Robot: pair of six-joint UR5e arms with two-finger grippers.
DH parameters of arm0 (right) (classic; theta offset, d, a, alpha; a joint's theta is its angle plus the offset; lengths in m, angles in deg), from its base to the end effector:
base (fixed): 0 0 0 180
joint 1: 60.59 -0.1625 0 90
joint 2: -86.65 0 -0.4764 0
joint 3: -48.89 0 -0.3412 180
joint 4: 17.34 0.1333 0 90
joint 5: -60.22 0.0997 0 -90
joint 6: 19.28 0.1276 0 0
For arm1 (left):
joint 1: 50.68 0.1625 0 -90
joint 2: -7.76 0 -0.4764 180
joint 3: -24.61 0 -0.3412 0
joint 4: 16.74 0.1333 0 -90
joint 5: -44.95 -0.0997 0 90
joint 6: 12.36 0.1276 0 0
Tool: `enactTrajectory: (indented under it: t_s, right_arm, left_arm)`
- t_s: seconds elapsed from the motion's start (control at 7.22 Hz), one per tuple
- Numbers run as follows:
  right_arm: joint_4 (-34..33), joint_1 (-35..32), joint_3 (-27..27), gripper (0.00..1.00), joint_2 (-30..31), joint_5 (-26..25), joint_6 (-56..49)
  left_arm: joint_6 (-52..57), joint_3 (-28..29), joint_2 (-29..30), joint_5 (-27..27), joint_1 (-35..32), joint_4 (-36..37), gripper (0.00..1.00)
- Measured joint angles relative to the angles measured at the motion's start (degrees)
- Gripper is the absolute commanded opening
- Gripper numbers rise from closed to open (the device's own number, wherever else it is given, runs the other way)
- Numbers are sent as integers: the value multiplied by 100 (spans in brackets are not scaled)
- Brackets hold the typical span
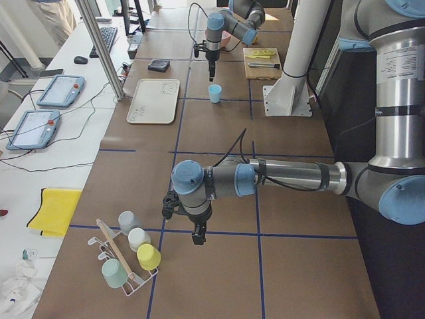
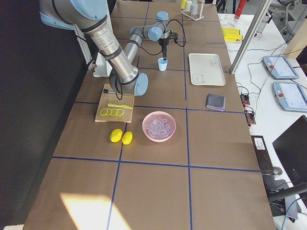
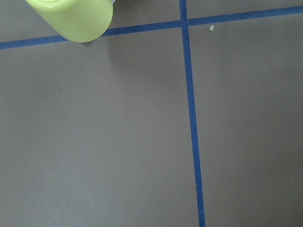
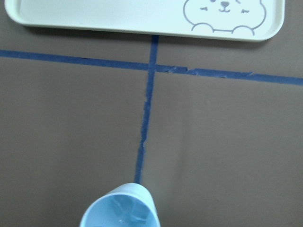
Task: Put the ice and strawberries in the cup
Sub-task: 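Move the right gripper back over the pink ice bowl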
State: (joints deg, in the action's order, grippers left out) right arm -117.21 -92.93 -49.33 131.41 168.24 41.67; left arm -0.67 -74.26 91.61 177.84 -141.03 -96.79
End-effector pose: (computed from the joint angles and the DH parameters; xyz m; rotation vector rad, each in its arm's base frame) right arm -0.5389 -0.4523 0.2430 0.1278 -0.8010 -0.0654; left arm -0.0488 -0.3766 0.7253 -0.0412 0.7566 0.1411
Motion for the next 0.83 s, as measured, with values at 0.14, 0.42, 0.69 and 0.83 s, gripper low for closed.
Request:
enactTrajectory:
  t_s: [0.14, 0.42, 0.69, 0.83]
  right_arm:
    - [-4, -325, -257, 100, 341, 265, -461]
    - [13, -1056, -999, 100, 1331, 755, -1667]
    - [48, -1869, -1688, 100, 2544, 1258, -3060]
    - [65, -2318, -1879, 100, 3134, 1444, -3815]
  left_arm:
    - [0, 2, 0, 0, 0, -5, 100]
    - [0, 0, 0, 6, 0, -25, 100]
    - [0, -1, 6, 5, 0, -41, 100]
    - [0, -4, 7, 6, 0, -44, 100]
